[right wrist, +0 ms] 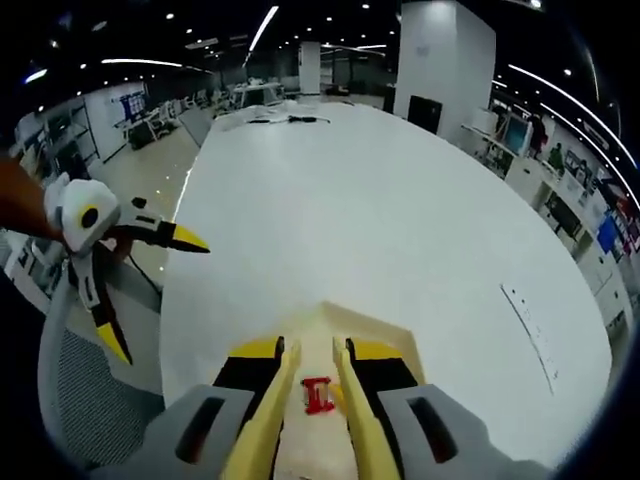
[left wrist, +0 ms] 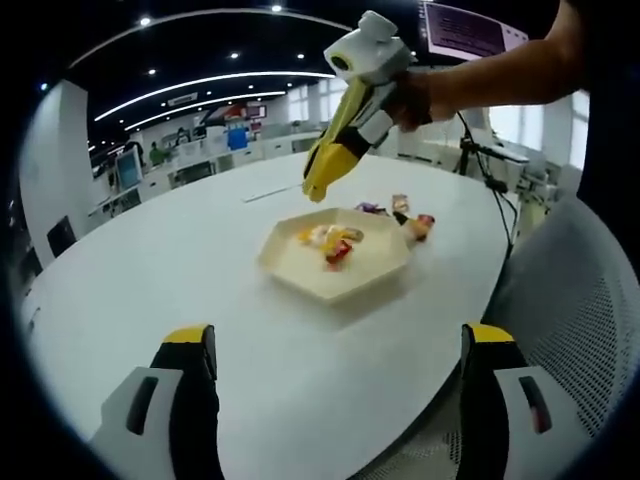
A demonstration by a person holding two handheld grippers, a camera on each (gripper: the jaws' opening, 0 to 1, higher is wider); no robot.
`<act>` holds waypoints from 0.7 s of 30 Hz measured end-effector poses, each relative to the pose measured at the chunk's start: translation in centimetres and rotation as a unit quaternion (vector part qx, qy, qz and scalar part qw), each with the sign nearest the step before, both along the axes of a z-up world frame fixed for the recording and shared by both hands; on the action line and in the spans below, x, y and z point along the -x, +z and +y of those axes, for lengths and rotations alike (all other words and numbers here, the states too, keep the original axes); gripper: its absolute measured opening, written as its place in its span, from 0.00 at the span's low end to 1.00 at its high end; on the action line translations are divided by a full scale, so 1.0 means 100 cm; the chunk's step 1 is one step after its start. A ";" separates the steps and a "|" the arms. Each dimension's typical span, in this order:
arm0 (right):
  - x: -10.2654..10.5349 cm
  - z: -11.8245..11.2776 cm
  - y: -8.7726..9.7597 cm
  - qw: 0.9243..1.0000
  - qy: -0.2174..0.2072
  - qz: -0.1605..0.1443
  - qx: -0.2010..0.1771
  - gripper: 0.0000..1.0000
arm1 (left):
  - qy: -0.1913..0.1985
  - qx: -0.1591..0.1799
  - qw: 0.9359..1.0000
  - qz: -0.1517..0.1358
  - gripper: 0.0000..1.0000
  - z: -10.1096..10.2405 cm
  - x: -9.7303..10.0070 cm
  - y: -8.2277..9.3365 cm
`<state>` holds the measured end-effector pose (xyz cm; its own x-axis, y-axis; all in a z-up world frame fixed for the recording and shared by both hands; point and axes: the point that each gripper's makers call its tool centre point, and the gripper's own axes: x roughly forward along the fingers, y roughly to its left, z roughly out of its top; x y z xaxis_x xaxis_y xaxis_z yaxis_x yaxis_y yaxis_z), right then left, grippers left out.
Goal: Place the target food into the container with the food tongs after gripping and lifting it, then release it inside without dropping or visibly crushing the food.
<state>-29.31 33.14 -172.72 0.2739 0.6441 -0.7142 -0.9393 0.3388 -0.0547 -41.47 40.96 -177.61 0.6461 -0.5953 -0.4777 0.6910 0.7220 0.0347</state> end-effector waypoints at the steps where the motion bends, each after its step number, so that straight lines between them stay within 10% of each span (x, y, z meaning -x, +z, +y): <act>1: 0.000 0.000 0.001 1.000 0.000 0.000 0.000 0.23 | 0.000 0.000 1.000 0.000 0.98 0.000 0.000 0.000; 21: -0.008 -0.017 0.021 1.000 -0.002 -0.012 -0.008 0.24 | 0.001 -0.006 1.000 -0.002 0.98 0.001 -0.001 -0.001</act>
